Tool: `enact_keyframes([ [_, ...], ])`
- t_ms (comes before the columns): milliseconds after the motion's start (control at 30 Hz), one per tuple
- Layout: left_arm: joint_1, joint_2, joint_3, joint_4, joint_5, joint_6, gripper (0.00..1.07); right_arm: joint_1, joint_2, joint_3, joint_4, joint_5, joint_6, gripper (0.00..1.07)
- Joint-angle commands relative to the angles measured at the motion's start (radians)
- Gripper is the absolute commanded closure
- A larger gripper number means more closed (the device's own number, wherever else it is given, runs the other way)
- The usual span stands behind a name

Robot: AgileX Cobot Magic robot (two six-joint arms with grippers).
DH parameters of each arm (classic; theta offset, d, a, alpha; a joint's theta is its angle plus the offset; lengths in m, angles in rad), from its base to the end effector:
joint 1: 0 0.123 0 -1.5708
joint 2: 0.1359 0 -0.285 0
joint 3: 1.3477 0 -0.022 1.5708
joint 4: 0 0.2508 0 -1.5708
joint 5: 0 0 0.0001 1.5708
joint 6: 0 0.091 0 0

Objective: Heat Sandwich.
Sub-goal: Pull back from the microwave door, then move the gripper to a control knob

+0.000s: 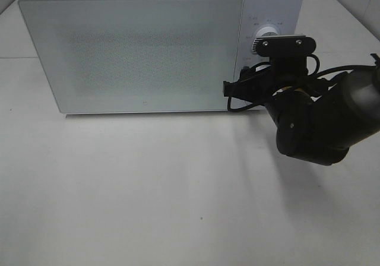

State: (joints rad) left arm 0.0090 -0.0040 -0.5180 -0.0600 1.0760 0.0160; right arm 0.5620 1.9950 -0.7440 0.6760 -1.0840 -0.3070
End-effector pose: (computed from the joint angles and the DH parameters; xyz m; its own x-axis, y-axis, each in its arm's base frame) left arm -0.0082 -0.0049 0.2811 -0.4498 -0.0166 -0.8930 0.0325 0.9989 -0.0349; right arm 0.3190 0.1415 0.1285 -0.1581 -0.0484 -0.9862 0.0239 0.9983 -0.0528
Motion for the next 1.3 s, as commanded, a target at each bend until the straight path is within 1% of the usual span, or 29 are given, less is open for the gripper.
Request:
enact_keyframes([
  [33,-0.002,-0.024,0.001,-0.008,-0.004,-0.003,0.09,-0.001,0.0,-0.008,-0.011,0.016,0.014,0.6],
  [67,-0.002,-0.024,0.001,-0.008,-0.004,-0.003,0.09,-0.001,0.0,-0.008,-0.011,0.016,0.014,0.6],
  [100,-0.002,-0.024,0.001,-0.008,-0.004,-0.003,0.09,-0.001,0.0,-0.008,-0.011,0.02,0.017,0.63],
  [133,-0.002,-0.024,0.001,-0.008,-0.004,-0.003,0.09,-0.001,0.0,-0.008,-0.011,0.026,0.022,0.69],
  [167,-0.002,-0.024,0.001,-0.008,-0.004,-0.003,0.09,-0.001,0.0,-0.008,-0.011,0.035,0.027,0.79],
  [200,-0.002,-0.024,0.001,-0.008,-0.004,-0.003,0.09,-0.001,0.0,-0.008,-0.011,0.036,0.027,0.85],
  [233,-0.002,-0.024,0.001,-0.008,-0.004,-0.003,0.09,-0.001,0.0,-0.008,-0.011,0.036,0.027,0.85],
  [300,-0.002,-0.024,0.001,-0.008,-0.004,-0.003,0.09,-0.001,0.0,-0.008,-0.011,0.035,0.027,0.93],
  [333,-0.002,-0.024,0.001,-0.008,-0.004,-0.003,0.09,-0.001,0.0,-0.008,-0.011,0.035,0.027,0.99],
  [367,-0.002,-0.024,0.001,-0.008,-0.004,-0.003,0.09,-0.001,0.0,-0.008,-0.011,0.034,0.027,1.01],
  [467,-0.002,-0.024,0.001,-0.008,-0.004,-0.003,0.09,-0.001,0.0,-0.008,-0.011,0.033,0.027,1.02],
  [700,-0.002,-0.024,0.001,-0.008,-0.004,-0.003,0.09,-0.001,0.0,-0.008,-0.011,0.027,0.037,1.01],
  [867,-0.002,-0.024,0.001,-0.008,-0.004,-0.003,0.09,-0.001,0.0,-0.008,-0.015,0.01,0.102,1.0],
  [933,-0.002,-0.024,0.001,-0.008,-0.004,-0.003,0.09,-0.001,0.0,-0.008,-0.02,-0.007,0.185,1.0],
  [1033,-0.002,-0.024,0.001,-0.008,-0.004,-0.003,0.09,-0.001,0.0,-0.008,-0.021,-0.022,0.246,1.0],
  [1100,-0.002,-0.024,0.001,-0.008,-0.004,-0.003,0.09,-0.001,0.0,-0.008,-0.022,-0.034,0.361,1.0],
  [1133,-0.002,-0.024,0.001,-0.008,-0.004,-0.003,0.09,-0.001,0.0,-0.008,-0.022,-0.034,0.361,1.0],
  [1167,-0.002,-0.024,0.001,-0.008,-0.004,-0.003,0.09,-0.001,0.0,-0.008,-0.022,-0.039,0.41,1.0],
  [1200,-0.002,-0.024,0.001,-0.008,-0.004,-0.003,0.09,-0.001,0.0,-0.008,-0.022,-0.047,0.509,1.0],
  [1267,-0.002,-0.024,0.001,-0.008,-0.004,-0.003,0.09,-0.001,0.0,-0.008,-0.022,-0.049,0.597,1.0],
  [1300,-0.002,-0.024,0.001,-0.008,-0.004,-0.003,0.09,-0.001,0.0,-0.008,-0.022,-0.049,0.597,1.0],
])
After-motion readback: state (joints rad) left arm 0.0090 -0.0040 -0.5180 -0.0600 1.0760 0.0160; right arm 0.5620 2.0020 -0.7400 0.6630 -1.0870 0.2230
